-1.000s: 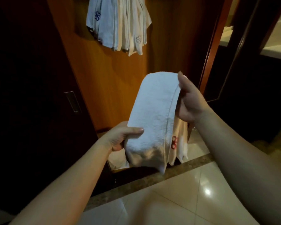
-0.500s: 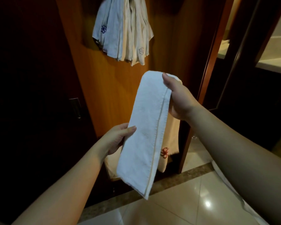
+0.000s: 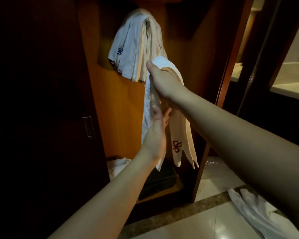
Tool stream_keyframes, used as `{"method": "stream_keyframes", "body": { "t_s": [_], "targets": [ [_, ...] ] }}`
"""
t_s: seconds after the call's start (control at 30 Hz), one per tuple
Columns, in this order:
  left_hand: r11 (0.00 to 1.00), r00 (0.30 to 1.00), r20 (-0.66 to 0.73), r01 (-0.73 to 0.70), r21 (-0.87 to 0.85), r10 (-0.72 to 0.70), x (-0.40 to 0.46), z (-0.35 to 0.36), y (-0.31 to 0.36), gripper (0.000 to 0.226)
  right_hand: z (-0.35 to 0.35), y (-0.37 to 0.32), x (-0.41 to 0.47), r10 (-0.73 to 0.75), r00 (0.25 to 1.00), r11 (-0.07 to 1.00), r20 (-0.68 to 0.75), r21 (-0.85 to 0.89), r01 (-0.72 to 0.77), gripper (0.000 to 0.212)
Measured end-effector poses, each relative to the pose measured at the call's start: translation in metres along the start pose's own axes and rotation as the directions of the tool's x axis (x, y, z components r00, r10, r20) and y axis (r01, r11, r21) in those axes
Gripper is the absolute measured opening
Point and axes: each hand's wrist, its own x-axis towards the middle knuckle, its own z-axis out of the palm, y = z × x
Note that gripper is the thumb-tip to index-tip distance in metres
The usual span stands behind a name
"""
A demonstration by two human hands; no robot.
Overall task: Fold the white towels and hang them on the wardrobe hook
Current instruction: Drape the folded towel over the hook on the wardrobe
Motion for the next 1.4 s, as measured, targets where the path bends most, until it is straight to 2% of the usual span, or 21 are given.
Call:
{"method": "stream_keyframes", "body": {
  "t_s": [0.1, 0.2, 0.23, 0.3, 0.33, 0.37, 0.43, 0.53, 0.63, 0.73, 0.87, 0.93, 1.0, 1.1, 1.17, 1.23, 1.3, 1.4],
  "targets": [
    [0.996, 0.999, 0.008, -0.039, -0.081, 0.04, 0.009, 0.017, 0.016, 0.08, 0.0, -0.015, 0.006, -0.021, 0.999, 0.999, -0.035, -0.051, 0.019, 0.055],
    [0.977, 0.985, -0.148, -0.111, -0.18, 0.085, 0.024, 0.018, 0.034, 0.057, -0.003, -0.024, 0.008, -0.043, 0.997, 0.997, -0.062, -0.071, 0.039, 0.06],
    [0.975, 0.975, -0.198, -0.134, -0.177, 0.098, 0.029, 0.015, 0.039, 0.06, -0.004, -0.025, 0.007, -0.038, 0.997, 0.998, -0.065, -0.044, 0.035, 0.061],
    [0.984, 0.963, -0.247, -0.137, -0.113, 0.106, 0.038, 0.007, 0.048, 0.092, -0.008, -0.025, 0.007, -0.024, 0.998, 1.0, -0.062, 0.013, 0.024, 0.062],
    [0.986, 0.965, -0.246, -0.12, -0.112, 0.09, 0.047, 0.002, 0.044, 0.106, -0.011, -0.024, 0.007, -0.03, 0.998, 1.0, -0.059, -0.008, 0.029, 0.061],
    [0.986, 0.962, -0.257, -0.128, -0.111, 0.095, 0.057, -0.005, 0.039, 0.11, -0.016, -0.022, 0.008, -0.035, 0.997, 0.998, -0.063, -0.049, 0.032, 0.061],
    [0.975, 0.952, -0.264, -0.19, -0.117, 0.154, 0.062, -0.012, 0.049, 0.093, -0.022, -0.013, 0.011, -0.014, 0.997, 0.997, -0.074, -0.08, 0.008, 0.066],
    [0.907, 0.913, -0.362, -0.301, -0.294, 0.186, 0.072, -0.015, 0.064, 0.053, -0.024, 0.005, 0.018, 0.021, 1.0, 0.998, -0.002, 0.066, -0.02, 0.062],
    [0.911, 0.857, -0.51, -0.263, -0.317, 0.07, 0.081, -0.025, 0.079, 0.035, -0.023, 0.022, 0.03, 0.091, 0.994, 0.97, -0.054, 0.231, -0.077, 0.052],
    [0.932, 0.828, -0.561, -0.221, -0.288, 0.023, 0.096, -0.035, 0.086, 0.029, -0.027, 0.04, 0.045, 0.162, 0.982, 0.913, -0.097, 0.392, -0.111, 0.044],
    [0.961, 0.805, -0.593, -0.187, -0.202, 0.032, 0.117, -0.056, 0.095, 0.021, -0.037, 0.063, 0.076, 0.226, 0.955, 0.841, -0.195, 0.533, -0.09, 0.036],
    [0.977, 0.807, -0.59, -0.14, -0.163, 0.017, 0.129, -0.071, 0.099, 0.021, -0.041, 0.07, 0.098, 0.27, 0.933, 0.826, -0.236, 0.555, -0.099, 0.048],
    [0.989, 0.806, -0.592, -0.097, -0.112, 0.012, 0.146, -0.085, 0.102, 0.033, -0.044, 0.072, 0.121, 0.307, 0.912, 0.818, -0.271, 0.565, -0.107, 0.062],
    [0.998, 0.81, -0.585, -0.067, -0.018, 0.043, 0.18, -0.11, 0.106, 0.024, -0.049, 0.079, 0.162, 0.318, 0.903, 0.818, -0.289, 0.565, -0.107, 0.059],
    [0.997, 0.815, -0.574, -0.07, 0.04, 0.08, 0.206, -0.127, 0.108, 0.023, -0.052, 0.077, 0.187, 0.305, 0.898, 0.83, -0.316, 0.55, -0.089, 0.056],
    [0.994, 0.827, -0.553, -0.059, 0.088, 0.098, 0.232, -0.143, 0.111, 0.036, -0.056, 0.078, 0.214, 0.277, 0.892, 0.859, -0.357, 0.508, -0.063, 0.058],
    [0.994, 0.847, -0.524, -0.042, 0.102, 0.09, 0.259, -0.157, 0.116, 0.046, -0.057, 0.072, 0.241, 0.239, 0.901, 0.888, -0.362, 0.457, -0.051, 0.062],
    [0.994, 0.868, -0.49, -0.038, 0.099, 0.083, 0.298, -0.178, 0.124, 0.047, -0.06, 0.062, 0.279, 0.189, 0.908, 0.926, -0.374, 0.375, -0.038, 0.069]
  ]
}}
